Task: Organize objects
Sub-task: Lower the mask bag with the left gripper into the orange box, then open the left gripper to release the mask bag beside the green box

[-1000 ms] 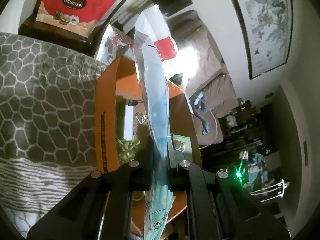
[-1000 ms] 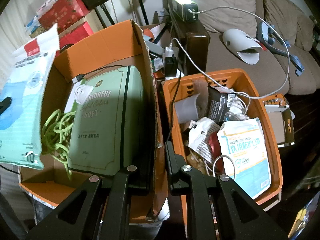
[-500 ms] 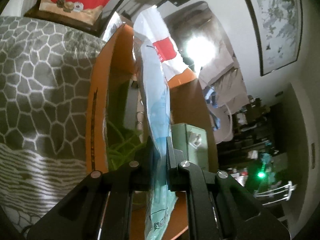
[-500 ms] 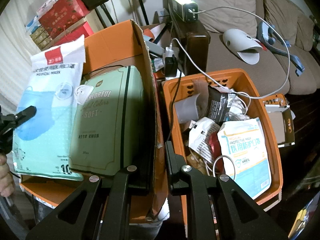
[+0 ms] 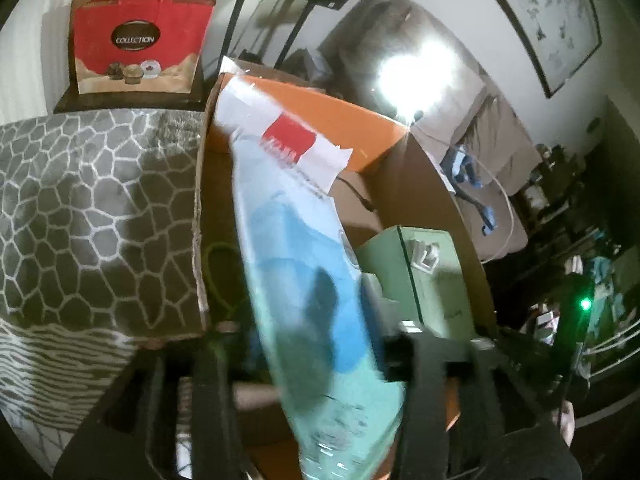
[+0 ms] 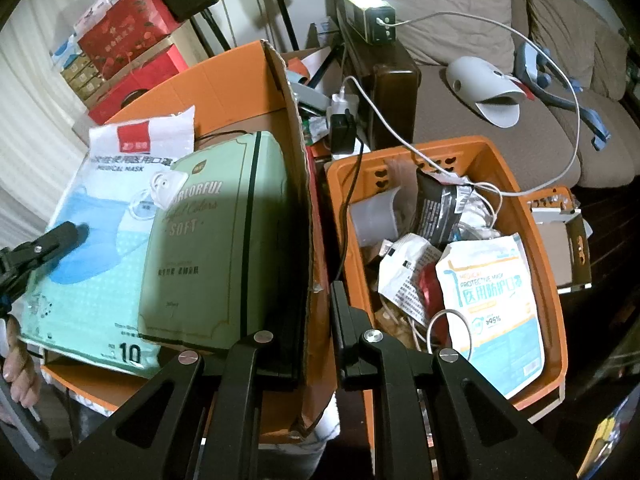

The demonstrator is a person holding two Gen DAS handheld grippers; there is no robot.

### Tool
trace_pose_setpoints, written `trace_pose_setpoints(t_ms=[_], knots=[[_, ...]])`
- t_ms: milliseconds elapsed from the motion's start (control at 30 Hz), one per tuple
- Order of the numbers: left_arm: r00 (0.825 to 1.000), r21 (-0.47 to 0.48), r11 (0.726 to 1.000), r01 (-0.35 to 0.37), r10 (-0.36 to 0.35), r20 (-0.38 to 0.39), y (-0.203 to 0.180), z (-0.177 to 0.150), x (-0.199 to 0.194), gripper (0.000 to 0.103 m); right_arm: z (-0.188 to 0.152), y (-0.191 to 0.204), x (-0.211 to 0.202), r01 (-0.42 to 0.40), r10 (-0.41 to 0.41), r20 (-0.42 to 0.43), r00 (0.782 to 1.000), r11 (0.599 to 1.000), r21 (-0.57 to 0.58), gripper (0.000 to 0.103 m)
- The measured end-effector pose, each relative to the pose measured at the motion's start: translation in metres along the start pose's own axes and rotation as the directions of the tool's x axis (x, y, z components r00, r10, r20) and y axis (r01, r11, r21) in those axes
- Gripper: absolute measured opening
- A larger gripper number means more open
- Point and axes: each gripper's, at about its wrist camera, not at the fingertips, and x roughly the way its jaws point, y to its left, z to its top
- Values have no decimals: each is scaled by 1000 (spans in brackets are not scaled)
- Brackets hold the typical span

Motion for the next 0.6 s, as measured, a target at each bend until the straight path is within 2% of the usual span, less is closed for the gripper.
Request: trace_pose_setpoints(t_ms=[33, 200, 300, 433, 567, 600], knots=[[1000, 2, 1000, 9, -9, 0, 0, 0, -2, 55, 0, 0, -1, 0, 0, 1, 1000, 1000, 1, 13], [1000, 54, 998, 17, -16, -17, -6, 1, -12, 66, -1, 0, -10, 3, -3, 18, 1000, 1000, -2, 13], [1000, 67, 998, -5, 6, -17, -8, 0, -20, 79, -1, -1, -15, 15, -15, 30, 999, 1000, -3, 14], [1000, 72, 997, 27, -27, -9, -7, -2, -39, 80, -2, 1, -22, 33, -32, 47, 998, 999, -11, 14], [998, 138, 988, -62, 59, 26, -11, -5, -58, 80, -3, 5, -28, 27, -26, 64, 998, 999, -19, 16], [997, 153, 985, -80, 76, 32, -11, -7, -61, 85, -4, 7, -31, 32, -30, 71, 997, 999, -21, 16]])
